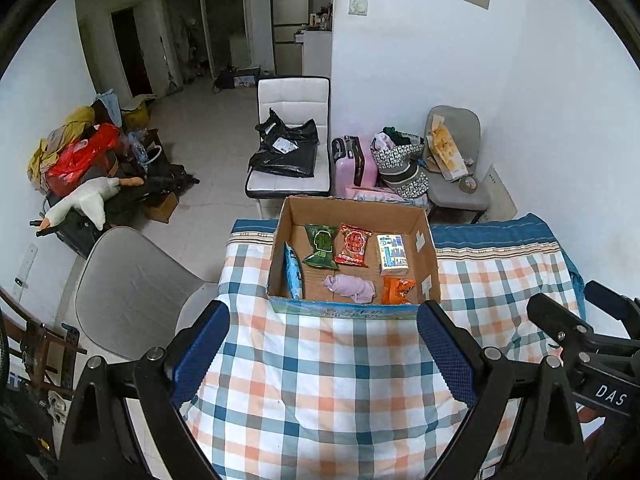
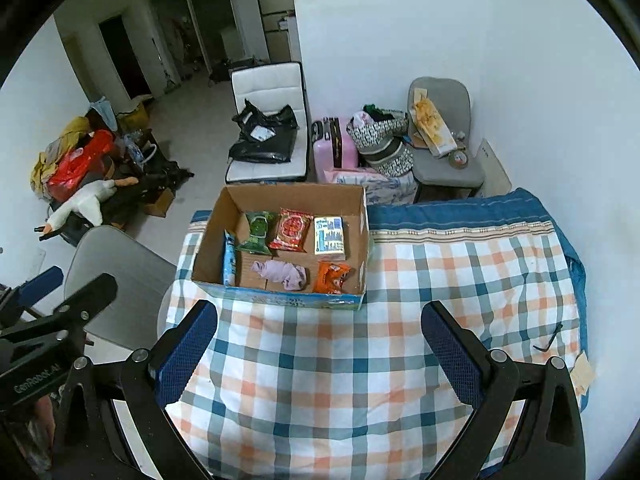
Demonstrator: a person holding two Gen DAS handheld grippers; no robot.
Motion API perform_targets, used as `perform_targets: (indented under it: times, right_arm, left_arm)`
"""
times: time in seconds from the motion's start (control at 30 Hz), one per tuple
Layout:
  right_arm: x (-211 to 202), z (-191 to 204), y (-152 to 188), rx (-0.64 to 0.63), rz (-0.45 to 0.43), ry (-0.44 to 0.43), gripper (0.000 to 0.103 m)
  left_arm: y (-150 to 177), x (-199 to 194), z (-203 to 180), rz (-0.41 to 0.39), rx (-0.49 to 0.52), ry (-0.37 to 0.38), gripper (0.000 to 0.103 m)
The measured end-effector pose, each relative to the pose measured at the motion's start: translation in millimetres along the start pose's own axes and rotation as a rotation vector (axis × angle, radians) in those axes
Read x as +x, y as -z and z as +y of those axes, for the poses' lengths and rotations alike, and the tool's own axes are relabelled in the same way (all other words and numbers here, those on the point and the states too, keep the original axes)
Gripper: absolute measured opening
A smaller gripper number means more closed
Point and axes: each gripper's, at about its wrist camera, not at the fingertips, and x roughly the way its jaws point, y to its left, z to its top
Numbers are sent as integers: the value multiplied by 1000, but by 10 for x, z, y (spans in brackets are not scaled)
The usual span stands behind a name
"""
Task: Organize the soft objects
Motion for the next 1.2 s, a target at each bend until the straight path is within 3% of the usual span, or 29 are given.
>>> perform_targets:
  times: [0.3,1.2]
  right_arm:
    - [-203,-51,-11,3,-28,20,103]
    - [-426,-9,-116,-8,-76,52,103]
  left_arm:
    - [-26,-165,-18,-35,5,-1,96]
    - [-21,-236,33,-42,-1,-9,96]
